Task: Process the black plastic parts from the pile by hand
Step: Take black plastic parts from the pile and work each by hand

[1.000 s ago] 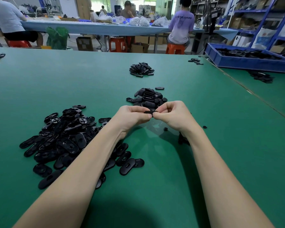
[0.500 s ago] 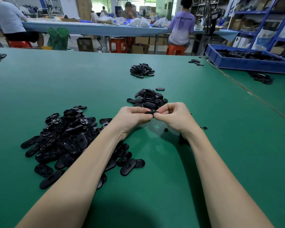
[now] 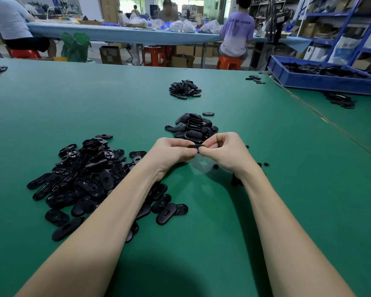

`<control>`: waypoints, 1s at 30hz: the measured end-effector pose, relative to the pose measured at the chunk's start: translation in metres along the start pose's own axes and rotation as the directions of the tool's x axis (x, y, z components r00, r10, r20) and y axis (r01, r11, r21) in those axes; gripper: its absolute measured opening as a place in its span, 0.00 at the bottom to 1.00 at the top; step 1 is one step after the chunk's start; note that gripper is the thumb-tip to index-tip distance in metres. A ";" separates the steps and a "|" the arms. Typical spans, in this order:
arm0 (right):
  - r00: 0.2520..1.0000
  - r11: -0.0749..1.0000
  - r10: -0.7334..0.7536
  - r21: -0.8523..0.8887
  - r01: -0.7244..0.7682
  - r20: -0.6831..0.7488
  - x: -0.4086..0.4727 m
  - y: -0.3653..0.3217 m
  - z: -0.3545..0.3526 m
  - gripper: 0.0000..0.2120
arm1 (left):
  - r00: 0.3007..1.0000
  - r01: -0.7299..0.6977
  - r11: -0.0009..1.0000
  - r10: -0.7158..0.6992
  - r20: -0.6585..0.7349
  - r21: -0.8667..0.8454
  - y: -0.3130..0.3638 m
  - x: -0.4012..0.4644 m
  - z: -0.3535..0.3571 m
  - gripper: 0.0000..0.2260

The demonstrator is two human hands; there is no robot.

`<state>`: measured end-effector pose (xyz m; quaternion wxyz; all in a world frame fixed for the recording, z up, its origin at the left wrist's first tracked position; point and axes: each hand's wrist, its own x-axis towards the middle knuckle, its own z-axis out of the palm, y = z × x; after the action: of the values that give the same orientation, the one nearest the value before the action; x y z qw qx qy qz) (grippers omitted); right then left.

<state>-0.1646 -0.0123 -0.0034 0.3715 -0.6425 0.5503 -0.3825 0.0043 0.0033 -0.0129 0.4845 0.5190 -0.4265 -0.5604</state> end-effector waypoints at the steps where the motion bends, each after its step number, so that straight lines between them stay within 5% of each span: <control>1: 1.000 1.000 -0.002 -0.004 0.002 -0.003 0.000 0.000 0.001 0.06 | 1.000 -0.002 1.000 0.003 -0.006 0.017 0.000 0.000 0.000 0.07; 15: 0.994 0.995 -0.099 0.001 0.099 -0.054 0.003 0.008 -0.002 0.05 | 0.989 -0.093 0.980 0.112 -0.099 0.177 0.004 -0.004 0.010 0.06; 22: 0.952 0.921 -0.297 -0.282 0.268 -0.067 0.009 0.000 -0.004 0.06 | 0.991 -0.093 0.995 0.095 -0.096 0.031 0.011 -0.006 0.001 0.06; 30: 0.931 0.960 -0.247 -0.195 0.199 -0.268 0.035 -0.011 -0.002 0.04 | 0.987 -0.081 0.993 0.068 -0.145 -0.087 0.016 0.001 -0.001 0.06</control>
<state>-0.1578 -0.0458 0.0101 0.1866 -0.6666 0.5516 -0.4653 0.0064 -0.0001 0.0021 0.5578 0.5182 -0.3836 -0.5227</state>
